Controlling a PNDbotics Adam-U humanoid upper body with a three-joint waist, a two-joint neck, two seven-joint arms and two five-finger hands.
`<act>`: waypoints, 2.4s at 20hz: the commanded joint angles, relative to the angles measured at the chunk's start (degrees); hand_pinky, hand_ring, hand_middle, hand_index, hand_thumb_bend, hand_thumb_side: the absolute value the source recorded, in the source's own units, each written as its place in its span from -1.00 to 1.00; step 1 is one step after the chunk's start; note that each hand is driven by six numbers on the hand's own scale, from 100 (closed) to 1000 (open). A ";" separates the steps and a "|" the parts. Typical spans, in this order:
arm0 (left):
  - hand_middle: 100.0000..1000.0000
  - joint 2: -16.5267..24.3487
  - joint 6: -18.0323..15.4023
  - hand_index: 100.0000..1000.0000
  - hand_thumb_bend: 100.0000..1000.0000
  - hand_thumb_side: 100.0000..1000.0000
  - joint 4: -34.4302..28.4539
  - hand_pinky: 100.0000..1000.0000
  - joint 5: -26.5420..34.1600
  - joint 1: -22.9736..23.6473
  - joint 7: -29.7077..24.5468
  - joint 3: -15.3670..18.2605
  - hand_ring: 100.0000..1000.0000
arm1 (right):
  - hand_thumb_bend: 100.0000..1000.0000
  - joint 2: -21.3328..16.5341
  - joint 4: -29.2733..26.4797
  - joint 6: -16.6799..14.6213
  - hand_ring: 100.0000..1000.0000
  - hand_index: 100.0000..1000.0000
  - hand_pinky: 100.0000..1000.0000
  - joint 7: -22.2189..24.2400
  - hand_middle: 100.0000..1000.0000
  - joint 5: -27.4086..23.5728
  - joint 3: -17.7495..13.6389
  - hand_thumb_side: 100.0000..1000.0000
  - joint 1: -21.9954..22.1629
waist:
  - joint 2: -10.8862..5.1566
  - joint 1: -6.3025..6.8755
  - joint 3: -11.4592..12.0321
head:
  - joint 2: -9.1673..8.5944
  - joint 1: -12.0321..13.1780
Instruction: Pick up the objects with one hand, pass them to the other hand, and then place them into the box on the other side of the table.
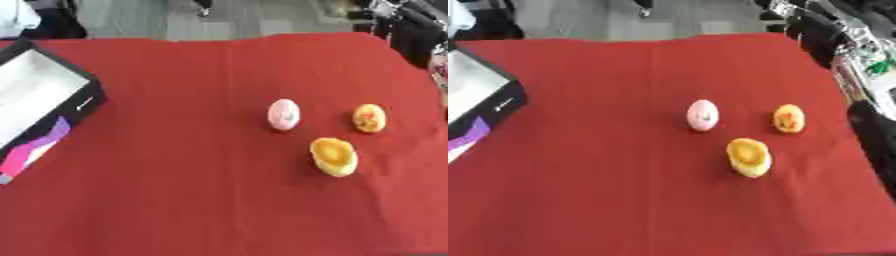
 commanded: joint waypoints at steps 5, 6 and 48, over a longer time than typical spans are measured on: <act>0.63 3.94 0.48 0.60 0.80 0.20 -1.56 0.60 -0.23 0.55 -0.68 0.28 0.63 | -0.05 -14.58 -17.41 6.50 0.72 0.90 0.79 10.58 0.72 6.48 4.55 -0.49 3.50 | 0.44 -1.22 -0.70 | 0.34 -0.25; 0.63 4.05 0.55 0.60 0.80 0.20 -1.61 0.60 -0.27 0.69 -0.78 0.23 0.63 | -0.02 -15.40 -18.72 6.85 0.71 0.91 0.79 11.02 0.71 7.43 4.66 -0.53 4.10 | 0.45 -1.28 -0.79 | 0.34 -0.38; 0.61 3.05 0.69 0.58 0.79 0.20 -4.03 0.63 -0.49 2.10 -1.19 0.22 0.62 | 0.16 -3.56 -5.30 1.80 0.54 0.62 0.68 7.50 0.39 41.59 10.95 -0.77 16.59 | 2.42 -0.88 -0.78 | 0.34 -2.43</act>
